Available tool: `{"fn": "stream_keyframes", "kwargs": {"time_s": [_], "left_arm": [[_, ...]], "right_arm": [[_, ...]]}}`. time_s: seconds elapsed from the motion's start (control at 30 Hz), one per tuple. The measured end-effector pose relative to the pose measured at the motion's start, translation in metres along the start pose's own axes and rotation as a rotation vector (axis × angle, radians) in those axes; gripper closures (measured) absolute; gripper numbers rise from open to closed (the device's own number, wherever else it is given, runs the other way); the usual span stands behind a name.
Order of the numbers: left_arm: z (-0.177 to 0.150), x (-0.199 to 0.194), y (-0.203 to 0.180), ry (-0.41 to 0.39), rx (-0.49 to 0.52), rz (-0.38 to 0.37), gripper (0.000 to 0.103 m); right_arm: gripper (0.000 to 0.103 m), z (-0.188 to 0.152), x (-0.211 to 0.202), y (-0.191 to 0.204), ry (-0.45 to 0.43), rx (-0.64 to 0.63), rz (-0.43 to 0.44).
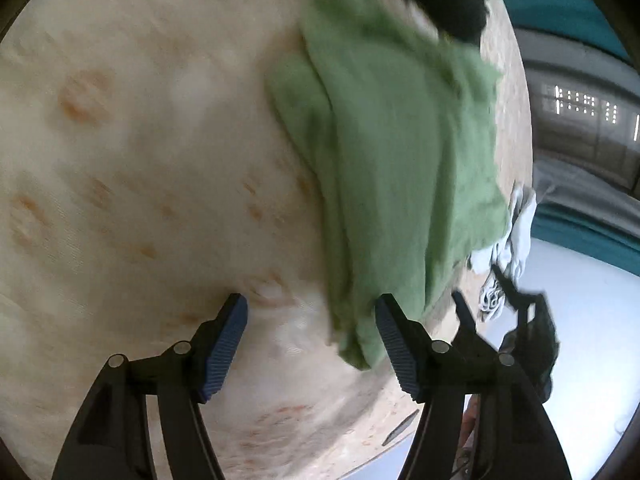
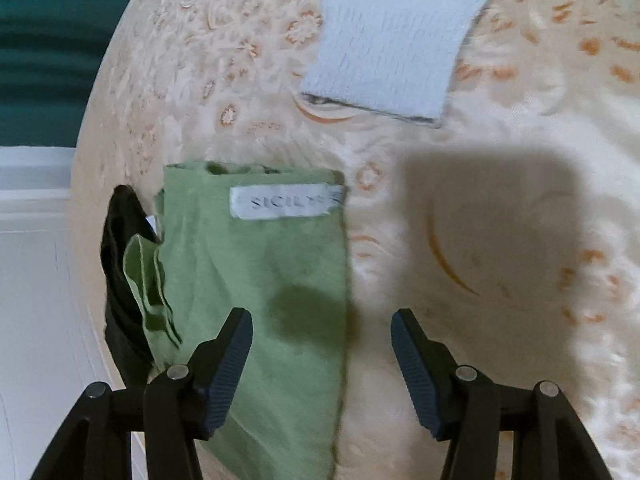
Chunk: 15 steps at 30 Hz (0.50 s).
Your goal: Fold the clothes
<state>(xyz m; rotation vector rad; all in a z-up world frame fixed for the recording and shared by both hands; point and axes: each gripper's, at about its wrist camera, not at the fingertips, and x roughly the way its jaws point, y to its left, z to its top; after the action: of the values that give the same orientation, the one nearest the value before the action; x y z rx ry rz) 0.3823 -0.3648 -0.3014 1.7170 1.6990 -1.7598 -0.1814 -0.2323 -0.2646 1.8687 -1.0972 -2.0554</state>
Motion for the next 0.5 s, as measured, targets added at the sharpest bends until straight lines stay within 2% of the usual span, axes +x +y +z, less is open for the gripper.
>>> {"fn": "stream_keyframes", "kwargs": {"time_s": [0.03,0.1,0.2,0.27,0.3,0.33,0.43,0.5], "left_arm": [[-0.002,0.004,-0.004,-0.006,-0.003,-0.002,0.027],[-0.006,0.009,-0.014,-0.025,-0.005,-0.005,0.021],[-0.014,0.022,-0.030,-0.001,0.013,0.014,0.021],[-0.020,0.032,-0.039,0.004,0.027,0.056,0.046],[-0.022,0.036,-0.040,0.012,0.011,0.061,0.088],[-0.023,0.041,-0.036,0.026,-0.032,0.046,0.096],[-0.029,0.028,-0.020,-0.008,-0.122,0.016,0.096],[-0.035,0.012,-0.013,-0.045,-0.111,0.036,0.096]], "right_arm": [[0.042,0.002,0.007,0.006,0.014,-0.004,0.001],[0.042,0.006,0.018,0.012,0.049,-0.015,-0.007],[0.044,0.011,0.033,0.018,0.054,-0.030,-0.031],[0.066,0.017,0.035,0.018,0.037,-0.013,0.008],[0.075,0.019,0.036,0.018,0.031,0.007,0.029],[0.094,0.022,0.038,0.016,0.027,0.032,0.049],[0.095,0.027,0.024,0.013,-0.023,0.053,0.046],[0.096,0.029,0.016,0.008,-0.058,0.093,0.069]]}}
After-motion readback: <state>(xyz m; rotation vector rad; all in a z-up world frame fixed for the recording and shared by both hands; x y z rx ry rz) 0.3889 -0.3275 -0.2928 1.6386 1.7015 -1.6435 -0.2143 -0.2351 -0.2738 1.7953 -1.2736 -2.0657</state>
